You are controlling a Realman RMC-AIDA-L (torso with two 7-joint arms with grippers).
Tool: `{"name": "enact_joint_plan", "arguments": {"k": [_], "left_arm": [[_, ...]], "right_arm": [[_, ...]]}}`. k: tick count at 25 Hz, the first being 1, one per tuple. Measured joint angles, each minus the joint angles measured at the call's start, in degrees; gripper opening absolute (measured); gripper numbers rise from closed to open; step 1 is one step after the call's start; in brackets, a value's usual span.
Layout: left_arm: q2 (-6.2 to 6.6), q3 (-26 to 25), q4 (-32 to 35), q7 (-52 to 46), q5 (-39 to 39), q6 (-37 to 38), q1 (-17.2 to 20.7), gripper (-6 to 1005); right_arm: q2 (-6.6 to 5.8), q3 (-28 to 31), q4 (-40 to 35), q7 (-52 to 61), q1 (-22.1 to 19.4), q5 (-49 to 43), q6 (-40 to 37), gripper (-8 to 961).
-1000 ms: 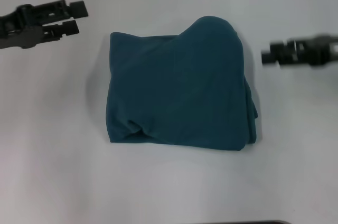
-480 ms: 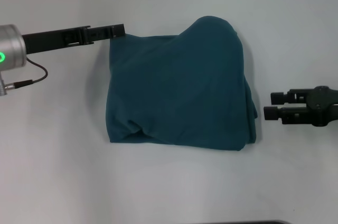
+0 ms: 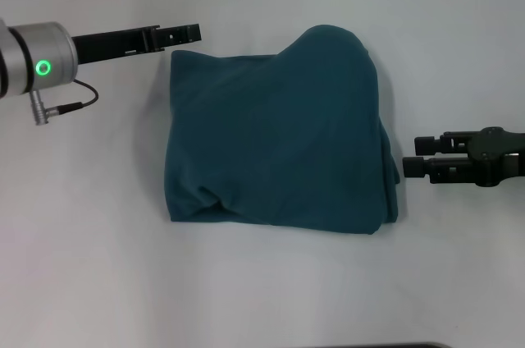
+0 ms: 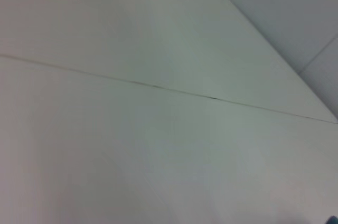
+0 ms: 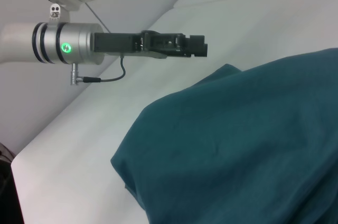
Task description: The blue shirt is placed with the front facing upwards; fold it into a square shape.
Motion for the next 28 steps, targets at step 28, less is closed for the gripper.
{"name": "enact_joint_plan", "arguments": {"k": [28], "left_arm": [[-0.07, 5.16, 3.55, -5.51, 6.43, -2.70, -3.40, 782]], "right_arm": [[-0.21, 1.31, 0.11, 0.44, 0.12, 0.07, -0.01, 717]]}}
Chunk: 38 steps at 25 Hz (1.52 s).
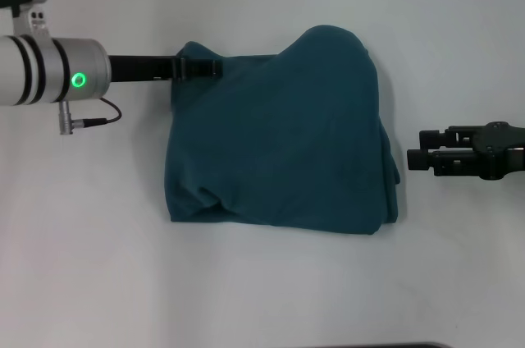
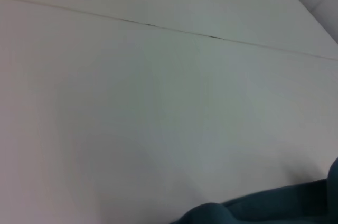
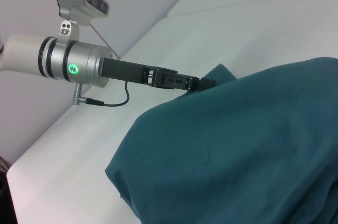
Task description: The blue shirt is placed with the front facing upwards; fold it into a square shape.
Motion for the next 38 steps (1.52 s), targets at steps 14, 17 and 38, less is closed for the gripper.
{"name": "enact_joint_plan", "arguments": {"k": [14, 17, 38], "left_arm": [[-0.18, 0.71, -2.93, -0.87, -1.42, 0.11, 1.15, 387], [-0.18, 0.71, -3.08, -0.87, -1.46, -0.02, 1.15, 298], [0.97, -0.65, -7.52, -5.38, -1.58, 1.04, 4.55, 16]], "right_arm": [[-0.23, 0.57, 0.59, 0.00, 0.48, -0.06, 0.08, 717], [-0.23, 0.59, 0.59, 0.00, 0.53, -0.06, 0.17, 717], [-0.32, 0.58, 0.67, 0.00, 0.72, -0.06, 0.18, 717]]}}
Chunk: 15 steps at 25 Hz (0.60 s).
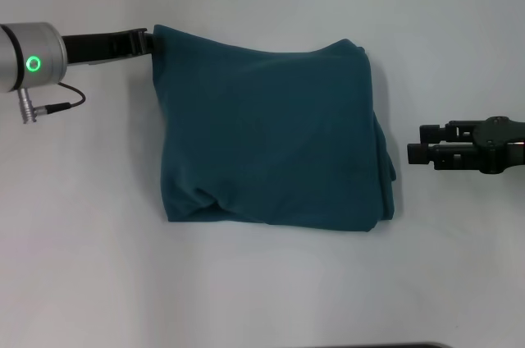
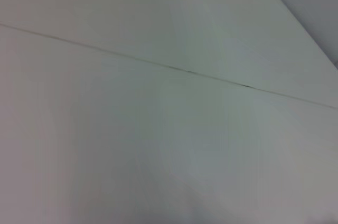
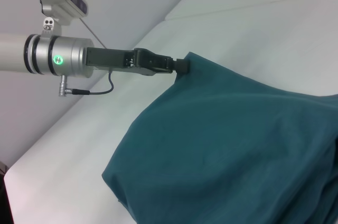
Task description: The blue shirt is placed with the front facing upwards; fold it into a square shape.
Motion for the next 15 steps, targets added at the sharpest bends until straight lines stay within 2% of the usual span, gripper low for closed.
{"name": "enact_joint_plan", "arguments": {"k": [3, 7, 11, 12, 13, 15], "left_arm": [[0.09, 0.00, 0.11, 0.16, 0.01, 0.88, 0.01, 16], [0.80, -0.29, 0.26, -0.13, 0.07, 2.37, 0.04, 17], [1.38, -2.18, -0.41, -0.61, 0.00, 3.58, 0.81, 59], [1.56, -5.17, -2.81, -0.49, -0.42, 5.57, 1.86, 70], [1.56, -5.17, -2.81, -0.49, -0.42, 5.57, 1.86, 80], [1.49, -8.70, -5.30, -0.29, -0.77, 9.05, 2.66, 101]], "right_arm": [[0.00, 0.00, 0.21, 0.00, 0.06, 0.00, -0.19, 717], [-0.05, 0.00, 0.38, 0.00, 0.12, 0.00, -0.24, 717], [-0.10, 0.00, 0.42, 0.00, 0.23, 0.00, -0.21, 717], [-0.09, 0.00, 0.44, 0.00, 0.28, 0.01, -0.15, 717], [-0.10, -0.02, 0.44, 0.00, 0.36, 0.01, -0.14, 717], [-0.11, -0.05, 0.44, 0.00, 0.58, 0.00, -0.16, 717]]}}
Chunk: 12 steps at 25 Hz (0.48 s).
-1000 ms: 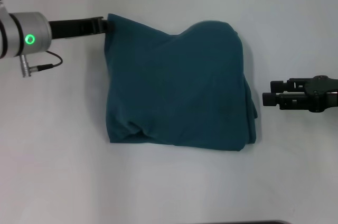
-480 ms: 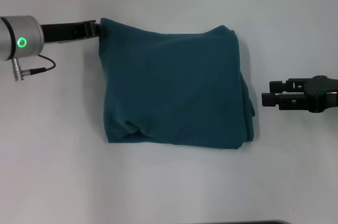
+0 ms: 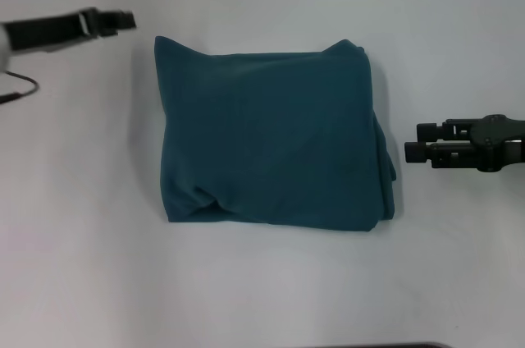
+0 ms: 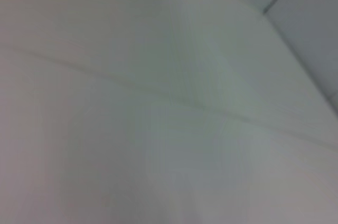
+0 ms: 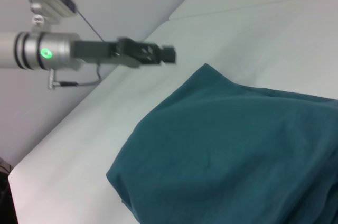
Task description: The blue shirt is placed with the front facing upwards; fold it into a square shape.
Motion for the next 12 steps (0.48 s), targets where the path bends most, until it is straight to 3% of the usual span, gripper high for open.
{"name": "enact_joint_plan", "arguments": {"k": [4, 6, 12], "left_arm": [[0.67, -6.66, -0.96, -0.98, -1.96, 11.05, 0.49, 143], [1.10, -9.26, 0.41, -2.56, -3.41, 16.48, 0.45, 369], [1.55, -12.58, 8.05, -10.39, -5.72, 25.53, 0.57, 531]], "right_arm": [[-0.07, 0.04, 0.00, 0.00, 0.50, 0.05, -0.05, 717], [-0.07, 0.06, 0.00, 0.00, 0.71, 0.13, -0.06, 717], [-0.07, 0.15, 0.00, 0.07, 1.32, 0.34, -0.70, 718]]}}
